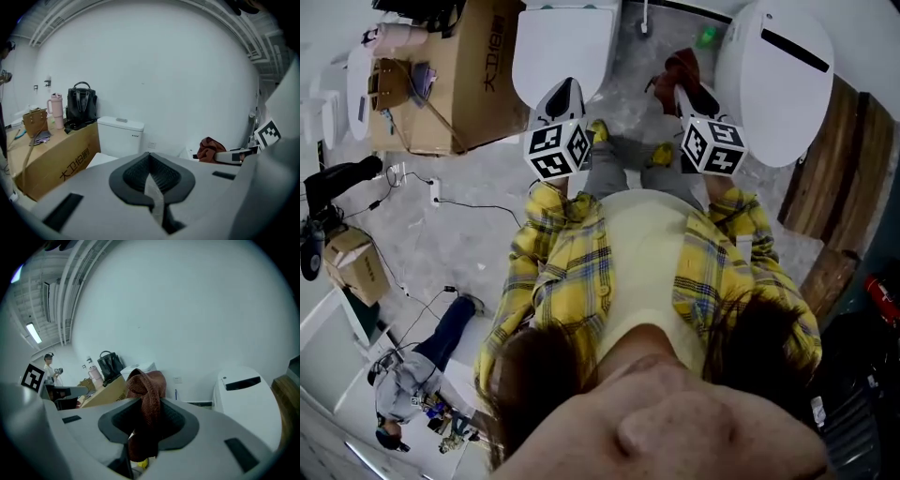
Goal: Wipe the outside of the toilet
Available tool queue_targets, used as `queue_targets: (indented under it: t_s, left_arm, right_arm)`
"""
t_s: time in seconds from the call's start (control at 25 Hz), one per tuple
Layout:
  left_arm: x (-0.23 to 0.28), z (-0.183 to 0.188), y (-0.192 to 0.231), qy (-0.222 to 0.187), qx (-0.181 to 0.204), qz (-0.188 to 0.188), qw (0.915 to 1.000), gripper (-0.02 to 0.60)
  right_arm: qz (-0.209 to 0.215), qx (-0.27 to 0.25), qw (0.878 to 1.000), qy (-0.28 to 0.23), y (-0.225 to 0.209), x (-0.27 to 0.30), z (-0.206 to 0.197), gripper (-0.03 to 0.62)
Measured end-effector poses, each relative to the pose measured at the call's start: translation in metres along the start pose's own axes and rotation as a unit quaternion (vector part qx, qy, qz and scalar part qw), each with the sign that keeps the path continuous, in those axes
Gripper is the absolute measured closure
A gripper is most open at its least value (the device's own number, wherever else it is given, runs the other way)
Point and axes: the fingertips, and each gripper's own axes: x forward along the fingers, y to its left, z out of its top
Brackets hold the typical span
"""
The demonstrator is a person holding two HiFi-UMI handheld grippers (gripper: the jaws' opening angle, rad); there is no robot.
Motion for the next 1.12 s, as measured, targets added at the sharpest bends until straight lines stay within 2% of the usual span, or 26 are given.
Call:
queue_targets:
  t_s: [0.32,0.48,0.8,1.12]
  left_arm:
    - [0.013,0.031,0.058,-0.023,0.007,-0.017,0.9996,0.58]
    - [0.021,0.053,0.097,-0.037,-0.004,-0.027,0.9989,0.58]
    - [0.03,0.069,0.166,-0.033,0.002,-0.03,0.999,0.58]
    - [0.027,0.083,0.222,-0.047,-0.026,-0.01,0.9985,0.579]
  right_arm:
    - [0.002,-0.029,0.999,-0.017,0.063,0.045,0.033,0.471]
    - [-0.001,-0.047,0.999,-0.026,0.096,0.072,0.053,0.471]
    - [-0.003,-0.05,0.998,-0.031,0.15,0.124,0.07,0.471]
    - [0.019,-0.078,0.997,-0.023,0.198,0.162,0.084,0.471]
